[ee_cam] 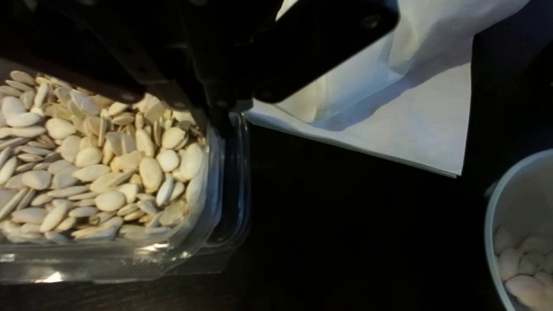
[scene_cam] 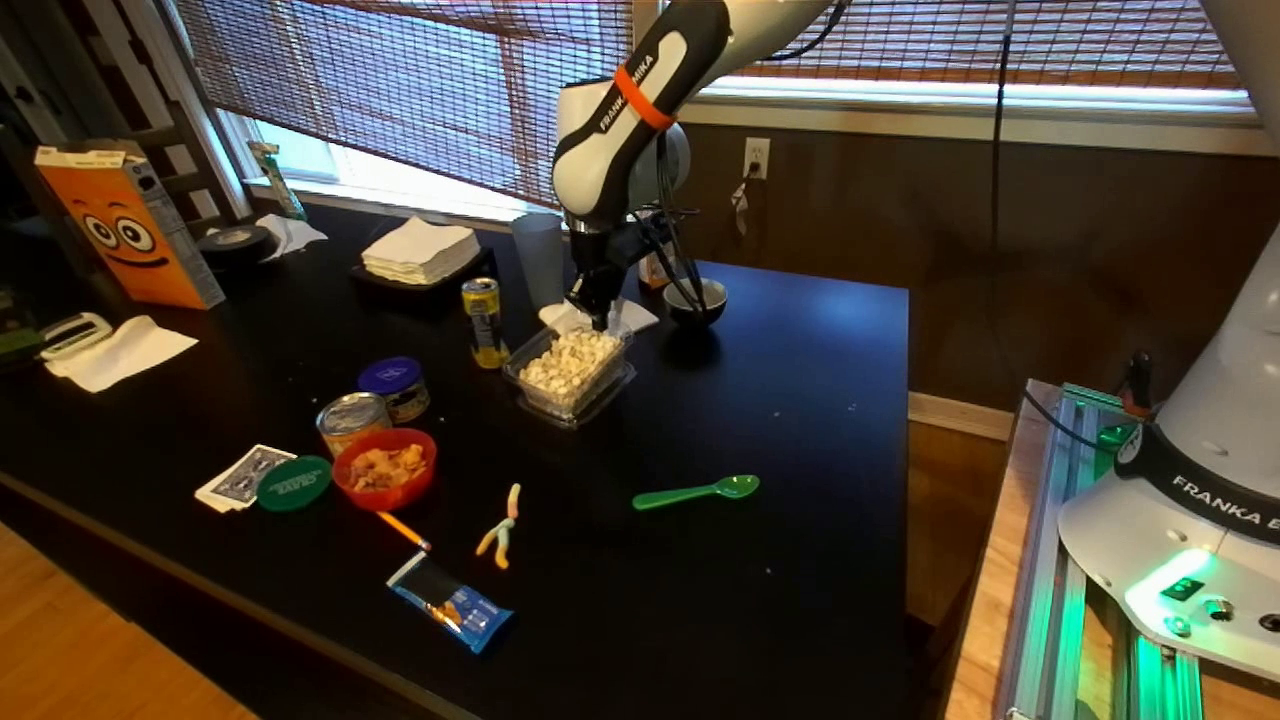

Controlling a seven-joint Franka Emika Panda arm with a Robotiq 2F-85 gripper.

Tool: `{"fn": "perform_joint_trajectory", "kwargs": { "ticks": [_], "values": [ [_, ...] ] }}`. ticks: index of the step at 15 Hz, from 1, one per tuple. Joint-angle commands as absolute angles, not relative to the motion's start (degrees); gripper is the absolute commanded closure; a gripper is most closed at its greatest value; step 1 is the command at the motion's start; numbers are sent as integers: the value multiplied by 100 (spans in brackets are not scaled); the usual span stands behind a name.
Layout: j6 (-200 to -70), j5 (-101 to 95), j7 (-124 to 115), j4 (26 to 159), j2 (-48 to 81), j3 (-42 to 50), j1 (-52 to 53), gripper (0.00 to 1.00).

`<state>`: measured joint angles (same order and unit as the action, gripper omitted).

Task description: Remove the clear lunchbox from the clear lid and out it on the table

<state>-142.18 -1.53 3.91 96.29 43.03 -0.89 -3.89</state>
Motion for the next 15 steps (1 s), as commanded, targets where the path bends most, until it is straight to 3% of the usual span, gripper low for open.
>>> {"fn": "perform_joint_trajectory", "kwargs": {
  "ticks": [1, 15],
  "values": [
    [-13740, 72, 391, 9675, 4032, -168, -418, 99],
    [-12005, 1116, 563, 9406, 3733, -384, -656, 99]
  ]
}}
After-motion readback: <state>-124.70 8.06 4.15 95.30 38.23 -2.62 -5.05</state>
